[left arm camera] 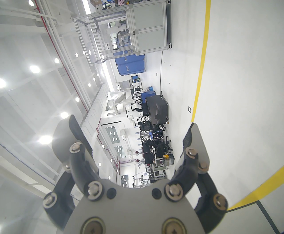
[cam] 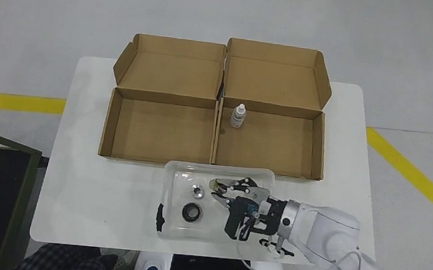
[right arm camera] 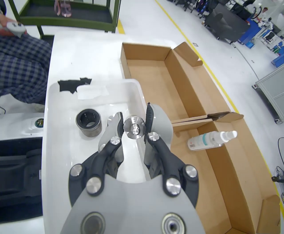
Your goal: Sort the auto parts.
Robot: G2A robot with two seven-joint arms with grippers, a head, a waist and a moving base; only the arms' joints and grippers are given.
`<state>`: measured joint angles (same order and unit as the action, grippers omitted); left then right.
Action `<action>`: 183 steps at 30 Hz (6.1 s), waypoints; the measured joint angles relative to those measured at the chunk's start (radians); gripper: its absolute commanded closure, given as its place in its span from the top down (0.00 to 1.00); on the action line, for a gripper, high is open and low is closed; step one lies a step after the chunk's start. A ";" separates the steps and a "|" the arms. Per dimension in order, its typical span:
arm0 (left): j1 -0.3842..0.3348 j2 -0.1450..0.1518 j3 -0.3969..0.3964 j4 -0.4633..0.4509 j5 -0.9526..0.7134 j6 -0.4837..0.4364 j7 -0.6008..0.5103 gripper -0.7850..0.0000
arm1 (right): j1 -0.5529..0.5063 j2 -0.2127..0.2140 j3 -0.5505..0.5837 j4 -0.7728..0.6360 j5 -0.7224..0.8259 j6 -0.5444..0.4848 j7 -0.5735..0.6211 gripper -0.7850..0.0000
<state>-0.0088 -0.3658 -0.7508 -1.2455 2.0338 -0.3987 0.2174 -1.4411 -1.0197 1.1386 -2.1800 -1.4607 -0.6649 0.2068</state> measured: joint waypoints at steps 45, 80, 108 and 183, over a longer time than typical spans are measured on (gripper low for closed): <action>0.000 0.000 0.000 0.000 0.000 0.000 0.000 1.00 | -0.027 0.017 0.278 0.100 0.428 -0.088 -0.174 0.00; 0.000 0.000 0.000 0.000 0.000 0.000 0.000 1.00 | 0.544 -0.060 -0.089 0.703 0.301 -0.014 0.131 0.00; 0.000 0.000 0.000 0.000 0.000 0.000 0.000 1.00 | 0.713 -0.126 -0.243 0.972 0.253 0.019 0.169 0.42; 0.000 0.000 0.000 0.000 0.000 0.000 0.000 1.00 | 0.272 -0.062 -0.246 0.321 0.002 -0.092 0.134 0.46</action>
<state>-0.0088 -0.3658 -0.7508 -1.2455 2.0338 -0.3987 0.2174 -1.1692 -1.0819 0.8930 -1.8589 -1.4587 -0.7565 0.3411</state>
